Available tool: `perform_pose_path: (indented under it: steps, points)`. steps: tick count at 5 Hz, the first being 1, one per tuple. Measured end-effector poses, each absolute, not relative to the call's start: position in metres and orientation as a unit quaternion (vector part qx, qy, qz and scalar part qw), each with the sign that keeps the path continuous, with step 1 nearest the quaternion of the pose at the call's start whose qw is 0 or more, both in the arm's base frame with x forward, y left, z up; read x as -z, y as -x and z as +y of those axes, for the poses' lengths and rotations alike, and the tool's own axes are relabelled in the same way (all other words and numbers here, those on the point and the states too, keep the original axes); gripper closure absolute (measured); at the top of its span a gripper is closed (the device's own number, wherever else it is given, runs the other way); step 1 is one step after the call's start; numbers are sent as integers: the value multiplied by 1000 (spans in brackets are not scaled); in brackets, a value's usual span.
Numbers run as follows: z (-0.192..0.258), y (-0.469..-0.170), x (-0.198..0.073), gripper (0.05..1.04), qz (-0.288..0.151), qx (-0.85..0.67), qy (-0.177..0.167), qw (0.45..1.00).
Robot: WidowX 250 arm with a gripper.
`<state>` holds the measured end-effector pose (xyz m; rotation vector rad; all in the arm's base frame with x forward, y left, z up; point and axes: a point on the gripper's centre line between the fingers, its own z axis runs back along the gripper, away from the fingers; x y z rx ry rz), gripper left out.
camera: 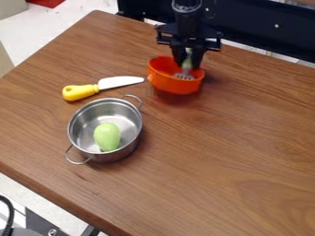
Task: Move the plastic specular to middle of the table
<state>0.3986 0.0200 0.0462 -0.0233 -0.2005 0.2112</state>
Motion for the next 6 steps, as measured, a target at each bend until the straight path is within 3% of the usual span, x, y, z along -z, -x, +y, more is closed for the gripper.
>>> perform_pose_path:
  steps: [2, 4, 6]
  points:
    - [21, -394, -46, 775, -90, -95, 16, 991]
    - [21, -389, -68, 775, -108, -100, 30, 989]
    - [18, -388, -78, 775, -96, -61, 28, 993]
